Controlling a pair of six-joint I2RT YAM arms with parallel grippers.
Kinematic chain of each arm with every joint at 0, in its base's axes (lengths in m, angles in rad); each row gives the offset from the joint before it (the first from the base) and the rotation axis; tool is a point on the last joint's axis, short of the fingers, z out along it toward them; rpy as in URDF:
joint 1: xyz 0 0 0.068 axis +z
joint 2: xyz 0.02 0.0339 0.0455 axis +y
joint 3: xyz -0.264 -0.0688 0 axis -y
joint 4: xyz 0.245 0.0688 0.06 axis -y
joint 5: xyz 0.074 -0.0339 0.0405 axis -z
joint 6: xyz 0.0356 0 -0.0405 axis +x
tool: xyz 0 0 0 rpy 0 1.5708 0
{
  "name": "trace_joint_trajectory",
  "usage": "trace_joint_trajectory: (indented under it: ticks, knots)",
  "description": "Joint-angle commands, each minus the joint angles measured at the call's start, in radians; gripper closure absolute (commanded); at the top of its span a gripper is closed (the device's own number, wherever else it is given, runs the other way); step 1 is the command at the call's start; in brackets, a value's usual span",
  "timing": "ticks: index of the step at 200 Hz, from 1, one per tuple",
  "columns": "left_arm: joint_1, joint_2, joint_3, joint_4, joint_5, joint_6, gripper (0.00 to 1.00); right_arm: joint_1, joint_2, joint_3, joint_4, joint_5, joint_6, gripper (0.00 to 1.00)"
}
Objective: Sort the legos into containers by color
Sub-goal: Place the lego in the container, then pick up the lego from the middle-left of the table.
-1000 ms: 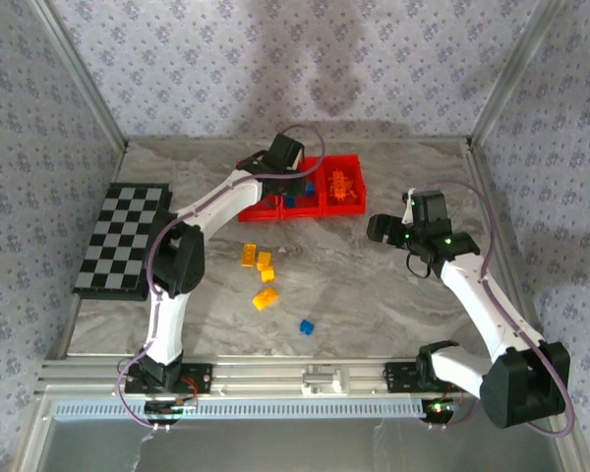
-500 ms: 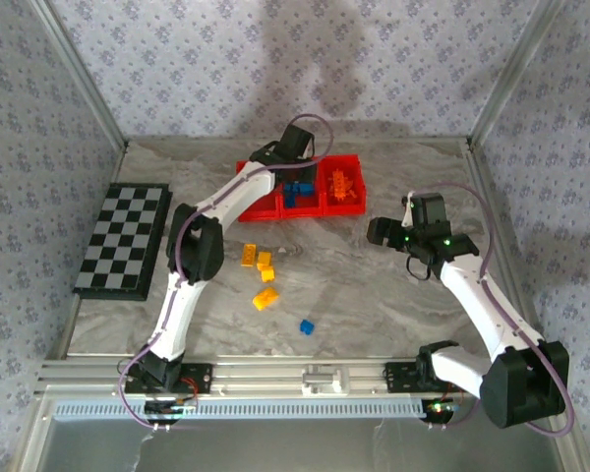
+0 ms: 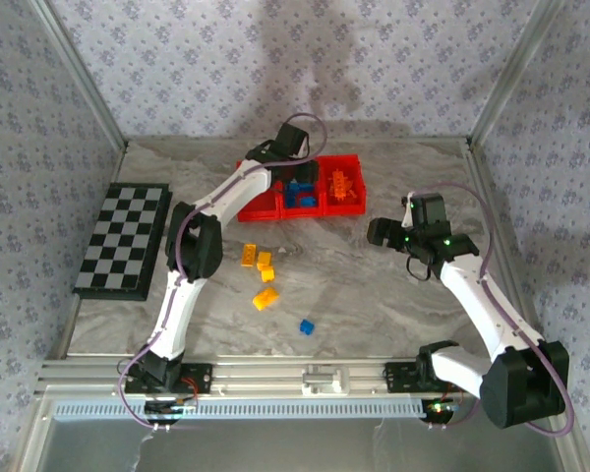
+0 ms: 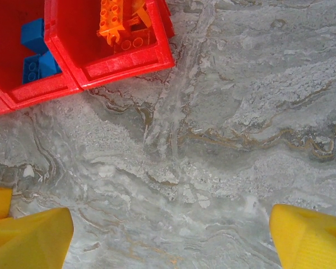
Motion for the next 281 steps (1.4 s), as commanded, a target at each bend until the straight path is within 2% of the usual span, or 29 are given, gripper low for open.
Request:
trace_joint_trajectory:
  ticks: [1,34,72,104,138,167,203,281]
  knots:
    - [-0.003,-0.065,-0.029,0.022,0.056,0.014,0.3,-0.006,-0.018,0.011,-0.03,-0.01,0.016,0.07]
    - [-0.026,-0.22,-0.184,0.05,0.074,0.076,0.24,-0.006,-0.034,0.004,-0.036,-0.005,0.015,0.07]
    - [-0.11,-0.539,-0.643,0.165,0.015,0.088,0.13,-0.008,-0.037,-0.002,-0.033,-0.003,0.012,0.07]
    - [-0.255,-0.755,-0.938,0.119,-0.092,0.013,0.09,-0.011,-0.026,-0.003,-0.018,0.003,0.017,0.06]
    - [-0.435,-0.89,-1.139,0.06,-0.117,-0.088,0.04,-0.014,0.01,0.013,-0.011,0.013,0.031,0.05]
    - [-0.534,-0.938,-1.195,0.018,-0.124,-0.134,0.02,-0.017,0.041,0.03,-0.001,0.008,0.045,0.05]
    - [-0.577,-0.926,-1.192,0.001,-0.105,-0.157,0.02,-0.014,0.051,0.026,0.013,-0.025,0.083,0.05]
    - [-0.629,-0.73,-1.088,-0.022,0.009,-0.152,0.02,-0.018,0.036,0.011,-0.029,-0.011,0.077,0.04]
